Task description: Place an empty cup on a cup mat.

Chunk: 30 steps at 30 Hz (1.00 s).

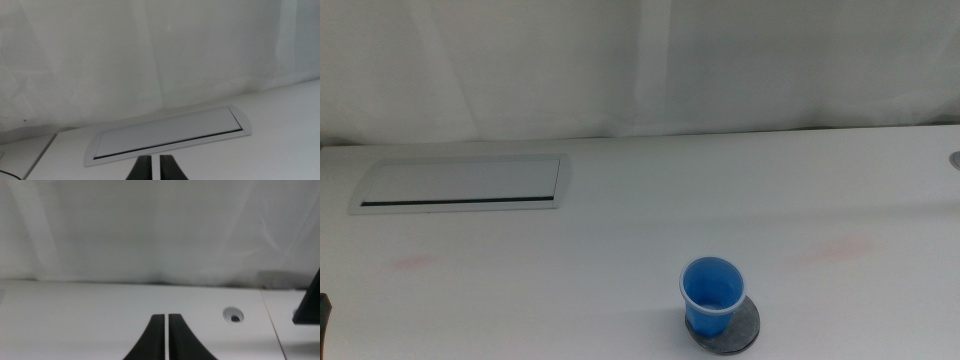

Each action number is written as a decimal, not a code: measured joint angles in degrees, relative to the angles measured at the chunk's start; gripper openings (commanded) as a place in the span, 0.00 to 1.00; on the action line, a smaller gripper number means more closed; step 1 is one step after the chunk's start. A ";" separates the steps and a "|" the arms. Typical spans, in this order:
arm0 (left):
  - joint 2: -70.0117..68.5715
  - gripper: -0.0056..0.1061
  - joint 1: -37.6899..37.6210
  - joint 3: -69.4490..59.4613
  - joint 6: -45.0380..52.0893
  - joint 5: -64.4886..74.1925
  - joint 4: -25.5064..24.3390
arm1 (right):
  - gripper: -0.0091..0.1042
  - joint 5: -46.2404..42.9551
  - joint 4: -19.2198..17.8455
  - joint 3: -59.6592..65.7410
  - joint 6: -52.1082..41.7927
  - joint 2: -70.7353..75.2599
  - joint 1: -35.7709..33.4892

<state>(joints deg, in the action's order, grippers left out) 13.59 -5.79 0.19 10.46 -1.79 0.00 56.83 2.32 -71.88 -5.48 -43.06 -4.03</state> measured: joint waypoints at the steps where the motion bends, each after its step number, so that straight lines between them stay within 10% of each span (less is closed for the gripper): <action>1: 0.00 0.02 0.00 0.00 0.00 0.00 0.00 | 0.06 -0.46 0.00 0.62 -0.14 1.01 -0.13; 18: 0.00 0.02 0.00 0.00 0.00 0.00 0.00 | 0.06 -21.35 -0.58 45.69 -0.49 36.06 -0.52; 30: 0.00 0.02 0.00 0.00 0.00 0.00 0.00 | 0.06 -56.27 0.48 71.53 -1.64 36.06 -0.52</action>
<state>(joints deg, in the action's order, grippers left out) 13.59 -5.79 0.19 10.46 -1.79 0.00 0.55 2.80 -0.35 -7.12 -7.00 -4.54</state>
